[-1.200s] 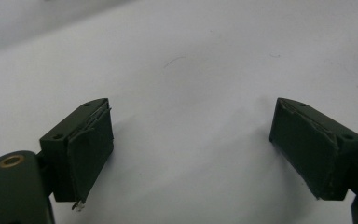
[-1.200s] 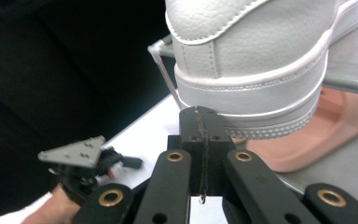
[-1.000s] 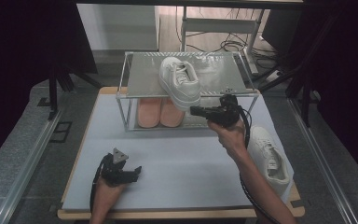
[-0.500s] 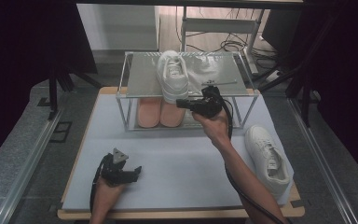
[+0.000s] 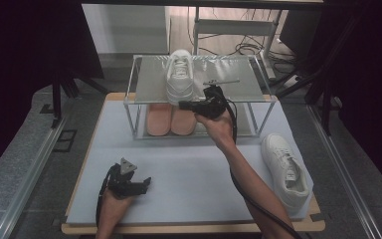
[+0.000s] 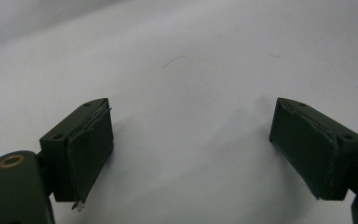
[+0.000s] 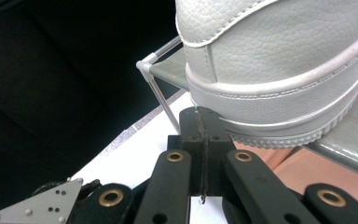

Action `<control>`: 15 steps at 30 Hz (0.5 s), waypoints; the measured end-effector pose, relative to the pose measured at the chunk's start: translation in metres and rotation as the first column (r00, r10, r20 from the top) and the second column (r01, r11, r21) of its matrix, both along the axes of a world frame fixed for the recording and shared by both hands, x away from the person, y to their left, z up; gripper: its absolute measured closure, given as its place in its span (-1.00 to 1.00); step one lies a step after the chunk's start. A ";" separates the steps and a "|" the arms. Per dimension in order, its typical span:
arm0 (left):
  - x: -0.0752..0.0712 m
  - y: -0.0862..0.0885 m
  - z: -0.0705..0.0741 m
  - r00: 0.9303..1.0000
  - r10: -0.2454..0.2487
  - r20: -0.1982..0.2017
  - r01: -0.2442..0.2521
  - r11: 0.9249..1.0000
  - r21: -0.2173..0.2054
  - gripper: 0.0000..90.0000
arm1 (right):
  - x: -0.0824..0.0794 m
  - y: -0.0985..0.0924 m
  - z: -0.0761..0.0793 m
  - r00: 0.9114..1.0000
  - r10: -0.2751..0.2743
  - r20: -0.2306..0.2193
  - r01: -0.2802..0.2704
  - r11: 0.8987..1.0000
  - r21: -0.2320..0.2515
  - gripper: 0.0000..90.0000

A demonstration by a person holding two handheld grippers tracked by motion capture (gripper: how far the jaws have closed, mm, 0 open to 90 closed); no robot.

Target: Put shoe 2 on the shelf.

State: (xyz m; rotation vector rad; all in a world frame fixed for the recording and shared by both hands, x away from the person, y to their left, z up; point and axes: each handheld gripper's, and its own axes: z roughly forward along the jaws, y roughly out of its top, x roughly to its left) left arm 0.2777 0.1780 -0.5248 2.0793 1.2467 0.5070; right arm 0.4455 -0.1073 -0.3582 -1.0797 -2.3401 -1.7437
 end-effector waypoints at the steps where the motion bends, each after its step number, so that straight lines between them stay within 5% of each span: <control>1: 0.000 0.000 0.000 1.000 0.000 0.000 0.000 1.000 0.000 -0.70 | 0.000 0.001 0.000 1.000 -0.001 0.000 0.001 1.000 0.000 1.00; 12: 0.000 0.000 0.000 1.000 0.001 0.003 -0.001 1.000 0.001 -0.70 | 0.004 0.017 0.000 1.000 0.010 0.005 -0.010 1.000 -0.011 1.00; 15: 0.000 0.000 0.000 1.000 0.000 0.003 -0.001 1.000 0.002 -0.70 | 0.000 0.017 0.001 1.000 0.005 0.022 -0.004 0.999 -0.049 1.00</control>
